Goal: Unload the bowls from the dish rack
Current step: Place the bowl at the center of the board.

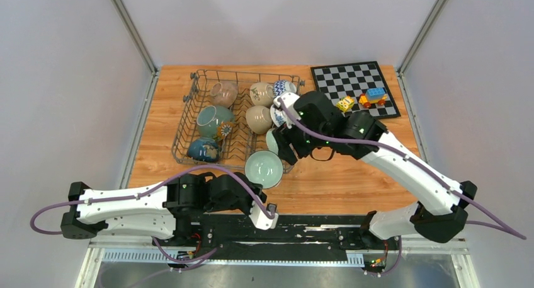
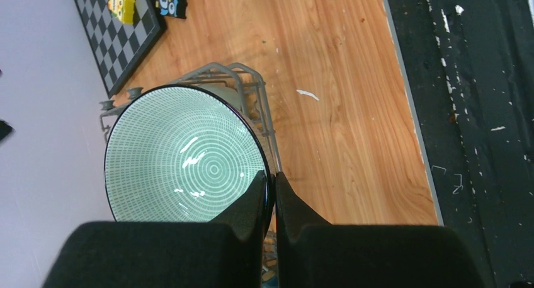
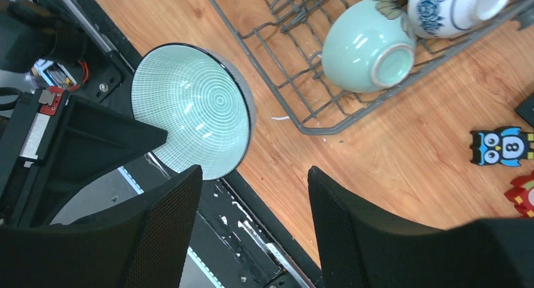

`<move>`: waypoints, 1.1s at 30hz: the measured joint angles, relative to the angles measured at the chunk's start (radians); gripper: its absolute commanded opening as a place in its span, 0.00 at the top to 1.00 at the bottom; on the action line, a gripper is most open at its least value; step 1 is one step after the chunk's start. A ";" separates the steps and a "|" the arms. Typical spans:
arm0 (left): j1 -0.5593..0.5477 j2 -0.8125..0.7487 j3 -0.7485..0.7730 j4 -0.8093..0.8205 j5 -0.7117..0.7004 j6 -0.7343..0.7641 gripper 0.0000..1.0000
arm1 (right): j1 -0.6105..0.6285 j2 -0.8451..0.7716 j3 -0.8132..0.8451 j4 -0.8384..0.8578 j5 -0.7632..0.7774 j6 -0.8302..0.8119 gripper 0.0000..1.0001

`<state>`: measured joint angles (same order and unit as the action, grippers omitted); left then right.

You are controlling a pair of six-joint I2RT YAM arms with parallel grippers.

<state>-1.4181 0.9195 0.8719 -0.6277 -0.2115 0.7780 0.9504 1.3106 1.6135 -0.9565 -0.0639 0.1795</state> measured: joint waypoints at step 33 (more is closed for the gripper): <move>-0.004 -0.014 -0.001 -0.011 0.138 -0.027 1.00 | 0.134 0.122 -0.092 0.072 0.161 0.010 0.59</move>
<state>-1.4220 0.9054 0.8711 -0.6388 -0.0731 0.7509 1.0840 1.4326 1.5219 -0.8848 0.0971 0.1890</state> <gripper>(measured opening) 0.060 0.417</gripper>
